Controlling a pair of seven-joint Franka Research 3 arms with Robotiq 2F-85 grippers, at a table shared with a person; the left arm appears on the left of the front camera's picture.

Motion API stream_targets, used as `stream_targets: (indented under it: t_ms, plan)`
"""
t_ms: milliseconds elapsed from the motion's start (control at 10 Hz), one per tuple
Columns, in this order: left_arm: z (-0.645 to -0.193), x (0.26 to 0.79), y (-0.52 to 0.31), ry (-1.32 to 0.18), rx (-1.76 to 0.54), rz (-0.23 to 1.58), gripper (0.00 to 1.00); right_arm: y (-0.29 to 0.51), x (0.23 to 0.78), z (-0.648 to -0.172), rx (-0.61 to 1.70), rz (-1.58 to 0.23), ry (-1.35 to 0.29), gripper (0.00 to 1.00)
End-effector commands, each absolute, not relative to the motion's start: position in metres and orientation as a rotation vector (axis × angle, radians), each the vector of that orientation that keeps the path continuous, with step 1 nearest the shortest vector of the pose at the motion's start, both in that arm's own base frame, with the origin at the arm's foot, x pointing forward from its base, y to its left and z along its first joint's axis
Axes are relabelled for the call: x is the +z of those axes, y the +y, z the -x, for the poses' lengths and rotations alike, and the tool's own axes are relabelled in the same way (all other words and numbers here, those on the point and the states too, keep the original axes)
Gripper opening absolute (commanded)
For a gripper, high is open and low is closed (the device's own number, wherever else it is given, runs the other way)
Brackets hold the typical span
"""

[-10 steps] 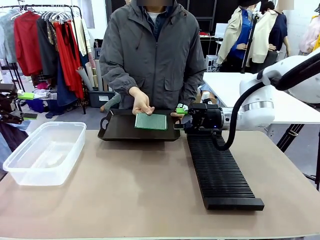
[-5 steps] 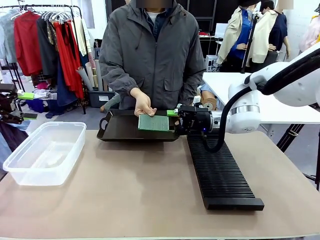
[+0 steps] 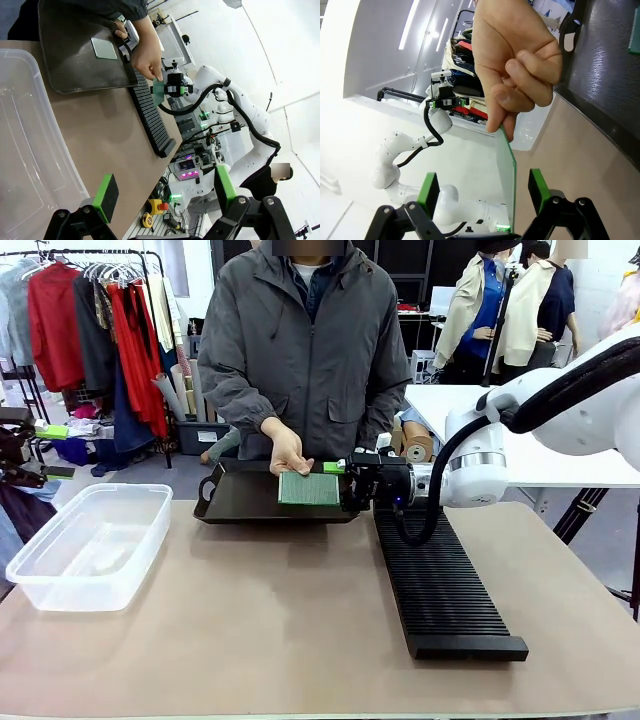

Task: Sort PCBs into racks and boxes based on the side picked up.
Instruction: Pick up the Blank PCB handed by the Human.

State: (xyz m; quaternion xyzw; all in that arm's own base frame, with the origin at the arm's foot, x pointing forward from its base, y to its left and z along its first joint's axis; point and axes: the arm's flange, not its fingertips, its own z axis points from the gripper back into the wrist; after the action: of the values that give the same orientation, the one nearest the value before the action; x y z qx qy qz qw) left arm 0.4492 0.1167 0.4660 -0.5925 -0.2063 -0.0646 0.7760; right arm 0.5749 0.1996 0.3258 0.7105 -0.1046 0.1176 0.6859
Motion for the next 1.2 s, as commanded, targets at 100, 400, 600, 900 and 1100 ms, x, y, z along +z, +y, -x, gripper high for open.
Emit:
stream_targets:
  t_ms: [100, 400, 600, 900, 1100]
  plan:
    - [-0.448, 0.467, 0.117, -0.440, -0.130, 1.282, 1.00, 0.208, 0.331, -0.585, 0.246, -1.573, -0.228, 0.41]
    - [-0.448, 0.467, 0.117, -0.440, -0.130, 1.282, 1.00, 0.212, 0.330, -0.587, 0.246, -1.557, -0.218, 0.00]
    - [-0.448, 0.467, 0.117, -0.440, -0.130, 1.282, 1.00, 0.214, 0.331, -0.588, 0.242, -1.549, -0.209, 0.00]
    - [-0.448, 0.467, 0.117, -0.440, -0.130, 1.282, 1.00, 0.219, 0.328, -0.587, 0.247, -1.525, -0.181, 0.00]
    - [-0.448, 0.467, 0.117, -0.440, -0.130, 1.282, 1.00, 0.221, 0.330, -0.580, 0.336, -1.527, -0.101, 0.00]
